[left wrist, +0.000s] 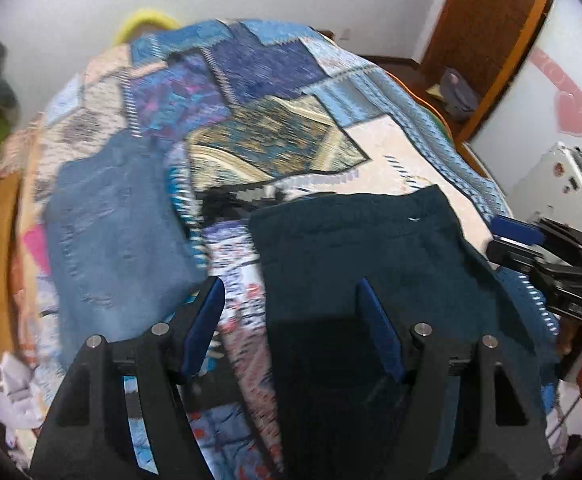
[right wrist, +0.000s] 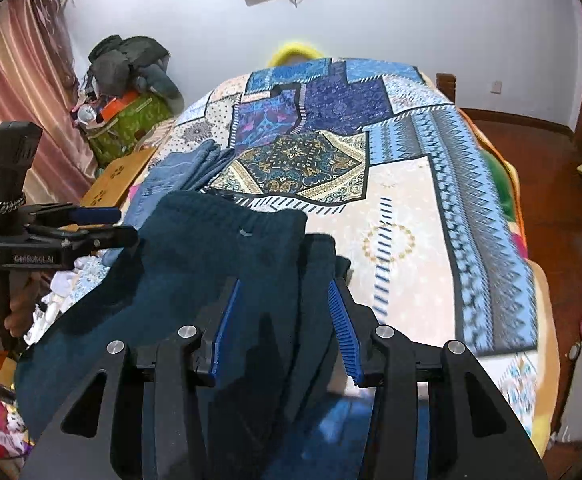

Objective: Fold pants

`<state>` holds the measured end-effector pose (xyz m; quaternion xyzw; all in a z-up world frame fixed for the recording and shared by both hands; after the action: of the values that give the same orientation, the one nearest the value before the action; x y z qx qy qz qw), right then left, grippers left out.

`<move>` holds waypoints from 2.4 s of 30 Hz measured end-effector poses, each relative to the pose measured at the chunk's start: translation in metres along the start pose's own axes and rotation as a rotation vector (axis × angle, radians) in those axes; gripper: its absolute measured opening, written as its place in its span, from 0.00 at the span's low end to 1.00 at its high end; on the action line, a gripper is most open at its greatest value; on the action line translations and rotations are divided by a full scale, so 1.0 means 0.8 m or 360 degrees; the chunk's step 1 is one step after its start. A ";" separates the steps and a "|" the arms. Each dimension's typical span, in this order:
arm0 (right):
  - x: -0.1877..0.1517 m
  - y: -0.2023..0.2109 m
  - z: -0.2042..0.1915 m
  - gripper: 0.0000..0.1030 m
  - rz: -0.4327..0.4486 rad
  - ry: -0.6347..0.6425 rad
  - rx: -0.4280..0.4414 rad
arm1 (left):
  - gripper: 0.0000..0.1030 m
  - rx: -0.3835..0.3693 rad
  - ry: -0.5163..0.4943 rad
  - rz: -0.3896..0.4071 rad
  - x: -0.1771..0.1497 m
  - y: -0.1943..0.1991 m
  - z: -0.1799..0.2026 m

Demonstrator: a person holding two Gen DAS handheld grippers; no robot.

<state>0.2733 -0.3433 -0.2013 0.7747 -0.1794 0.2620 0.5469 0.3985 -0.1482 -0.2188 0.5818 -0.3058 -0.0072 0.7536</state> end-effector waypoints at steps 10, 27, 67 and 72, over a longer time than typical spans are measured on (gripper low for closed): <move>0.008 -0.051 0.001 0.14 -0.0128 0.0092 -0.0006 | 0.28 0.0012 -0.0096 -0.0004 0.009 -0.031 0.009; 0.006 -0.003 -0.014 0.11 -0.0028 0.0201 -0.0137 | 0.25 0.0201 -0.0099 0.0112 0.002 0.008 0.001; -0.088 -0.048 -0.024 0.78 -0.0441 -0.0375 0.0432 | 0.82 -0.0479 0.0342 -0.0560 -0.063 -0.040 -0.001; -0.084 -0.040 -0.033 0.50 -0.0417 -0.0301 0.0409 | 0.64 -0.0532 0.0296 -0.0525 -0.066 -0.032 0.002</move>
<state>0.2322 -0.3085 -0.2584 0.8759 -0.0929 0.1354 0.4537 0.3638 -0.1383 -0.2653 0.4894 -0.1306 -0.1270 0.8528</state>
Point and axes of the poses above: each gripper's, at about its wrist camera, not at the fingertips, and y roughly against the way its jaws point, z to its right, x to its top, the point moved 2 cm from there along -y, roughly the way its jaws point, and after that the axes turned 1 degree about y, right-handed, at the moved point
